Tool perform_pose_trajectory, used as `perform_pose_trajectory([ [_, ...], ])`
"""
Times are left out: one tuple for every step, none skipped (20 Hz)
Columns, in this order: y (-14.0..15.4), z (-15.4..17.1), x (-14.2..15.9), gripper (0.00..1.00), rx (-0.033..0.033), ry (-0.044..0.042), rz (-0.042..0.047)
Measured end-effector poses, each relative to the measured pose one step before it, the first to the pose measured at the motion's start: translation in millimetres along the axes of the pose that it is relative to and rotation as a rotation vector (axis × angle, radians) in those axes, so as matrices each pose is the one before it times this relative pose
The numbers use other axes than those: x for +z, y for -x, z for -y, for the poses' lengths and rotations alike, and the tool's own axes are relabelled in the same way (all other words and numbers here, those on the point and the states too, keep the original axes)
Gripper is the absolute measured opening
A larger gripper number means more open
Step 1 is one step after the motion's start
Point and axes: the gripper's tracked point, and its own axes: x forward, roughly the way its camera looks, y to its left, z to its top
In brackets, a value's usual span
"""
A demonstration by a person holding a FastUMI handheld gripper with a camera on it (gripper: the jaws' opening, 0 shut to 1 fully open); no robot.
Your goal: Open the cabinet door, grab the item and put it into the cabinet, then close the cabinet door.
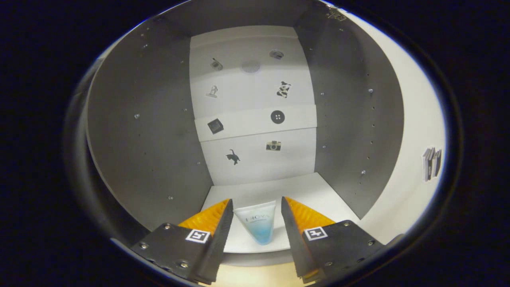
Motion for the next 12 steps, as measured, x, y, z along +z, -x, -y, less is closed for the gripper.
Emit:
perform_pose_trajectory([
  [3.10,0.29,3.58,0.71,-0.00242,-0.00571,0.01333],
  [5.14,-1.12,3.90,0.71,0.00319,-0.00688,0.01160],
  [6.66,-1.98,2.54,0.71,0.00178,-0.00702,0.01107],
  [8.88,-0.85,2.40,0.71,-0.00126,-0.00081,0.00744],
  [9.70,-0.58,1.10,0.71,-0.00004,0.00415,0.00678],
  [11.63,0.10,1.55,0.71,-0.00279,0.00851,0.00805],
  [12.08,0.83,1.65,0.71,-0.00548,0.00890,0.01210],
  [15.14,0.85,2.53,0.71,-0.00430,0.00754,0.01111],
  [14.18,-0.28,2.45,0.71,-0.00179,0.00603,0.01549],
  [15.81,0.20,3.47,0.71,-0.00331,0.00474,0.01565],
  [15.22,-0.47,2.96,0.71,-0.00102,0.00526,0.01600],
  [16.09,0.17,3.25,0.71,-0.00034,0.00803,0.01536],
])
